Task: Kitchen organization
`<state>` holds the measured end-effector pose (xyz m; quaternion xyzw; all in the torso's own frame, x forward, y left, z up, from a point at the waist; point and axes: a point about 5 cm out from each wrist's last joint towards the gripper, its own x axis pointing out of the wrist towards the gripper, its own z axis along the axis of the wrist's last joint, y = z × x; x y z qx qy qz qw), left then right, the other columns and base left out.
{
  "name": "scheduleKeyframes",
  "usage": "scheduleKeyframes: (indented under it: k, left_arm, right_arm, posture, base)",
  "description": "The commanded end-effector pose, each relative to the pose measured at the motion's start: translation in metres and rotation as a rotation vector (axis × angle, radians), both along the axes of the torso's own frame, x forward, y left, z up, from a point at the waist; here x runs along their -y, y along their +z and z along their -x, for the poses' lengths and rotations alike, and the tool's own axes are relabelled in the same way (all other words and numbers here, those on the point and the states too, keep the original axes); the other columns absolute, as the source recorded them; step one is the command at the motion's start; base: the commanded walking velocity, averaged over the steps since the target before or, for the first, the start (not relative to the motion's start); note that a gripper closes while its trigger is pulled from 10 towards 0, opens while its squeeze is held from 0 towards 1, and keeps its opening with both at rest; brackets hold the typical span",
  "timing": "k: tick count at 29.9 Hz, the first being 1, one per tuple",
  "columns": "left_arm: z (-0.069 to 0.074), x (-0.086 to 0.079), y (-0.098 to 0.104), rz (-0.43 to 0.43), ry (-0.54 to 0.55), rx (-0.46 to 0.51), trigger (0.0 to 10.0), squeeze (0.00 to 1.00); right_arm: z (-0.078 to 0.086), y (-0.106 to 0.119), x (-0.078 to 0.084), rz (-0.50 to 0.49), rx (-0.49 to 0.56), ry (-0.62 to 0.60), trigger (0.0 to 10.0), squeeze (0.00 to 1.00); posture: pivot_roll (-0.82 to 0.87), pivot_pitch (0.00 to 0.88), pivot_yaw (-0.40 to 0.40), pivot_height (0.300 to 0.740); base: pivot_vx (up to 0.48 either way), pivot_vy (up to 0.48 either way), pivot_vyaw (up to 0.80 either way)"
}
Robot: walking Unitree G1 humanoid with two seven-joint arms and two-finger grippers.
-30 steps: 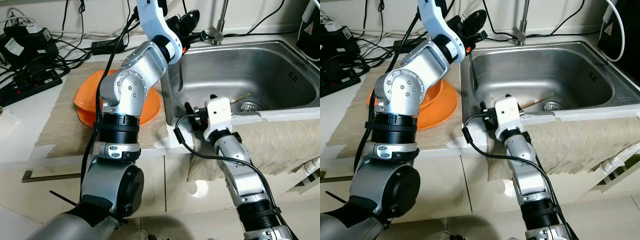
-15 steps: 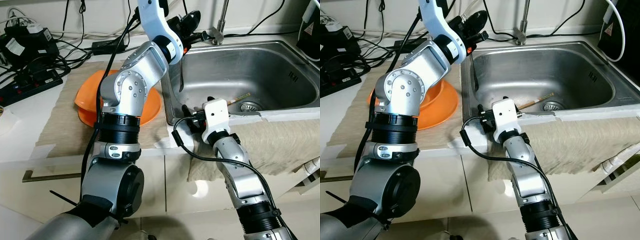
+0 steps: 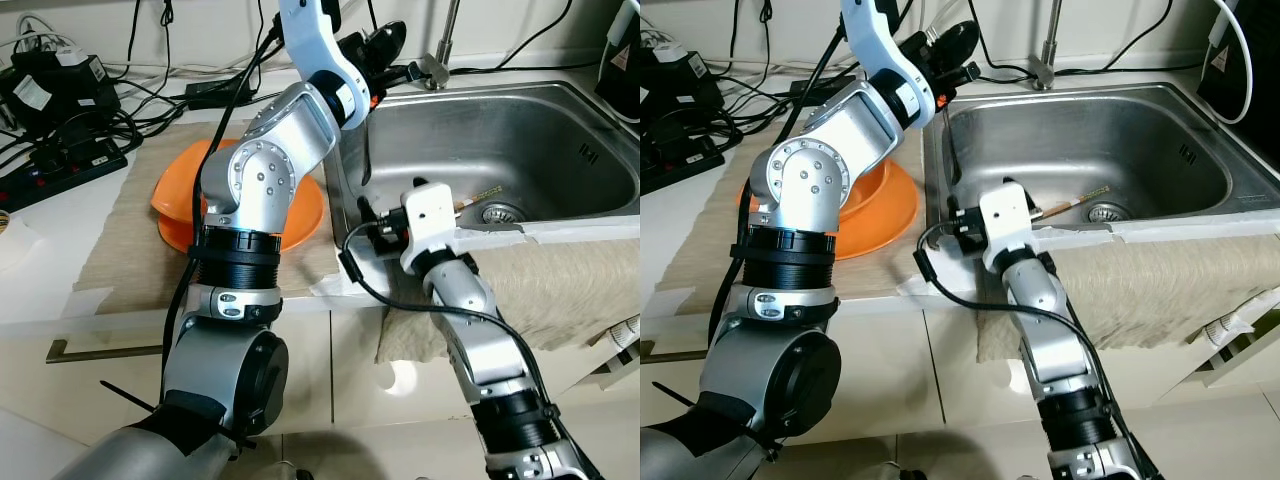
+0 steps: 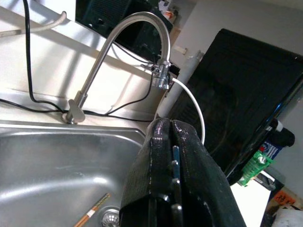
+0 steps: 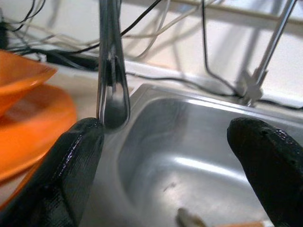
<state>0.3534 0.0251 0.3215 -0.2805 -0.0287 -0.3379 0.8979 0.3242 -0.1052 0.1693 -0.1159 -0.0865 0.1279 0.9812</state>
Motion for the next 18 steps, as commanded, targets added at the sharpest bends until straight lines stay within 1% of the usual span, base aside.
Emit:
scheduleKeyframes:
  k: [1, 7, 12, 18]
  left_arm:
    - [0.008, 0.017, -0.009, 0.029, -0.055, -0.049, 0.0, 0.00]
    - [0.016, 0.026, -0.015, 0.035, -0.106, -0.080, 0.0, 0.00]
    - [0.019, 0.029, -0.015, 0.042, -0.131, -0.090, 0.0, 0.00]
    - [0.025, 0.035, -0.016, 0.048, -0.176, -0.104, 0.0, 0.00]
  right_arm:
    - [-0.004, 0.005, 0.001, -0.007, 0.014, -0.010, 10.0, 0.00]
    - [-0.012, 0.008, -0.003, -0.007, 0.018, -0.004, 10.0, 0.00]
    - [-0.015, 0.008, -0.004, -0.008, 0.014, -0.005, 10.0, 0.00]
    - [-0.020, 0.007, -0.012, -0.007, 0.002, 0.022, 10.0, 0.00]
  posture:
    - [-0.04, 0.000, 0.084, 0.740]
    - [-0.03, 0.000, 0.079, 0.740]
    - [-0.03, 0.000, 0.078, 0.740]
    - [-0.03, 0.000, 0.080, 0.740]
  base:
    - [0.000, 0.000, 0.00]
    - [0.000, 0.000, 0.00]
    - [0.000, 0.000, 0.00]
    - [0.000, 0.000, 0.00]
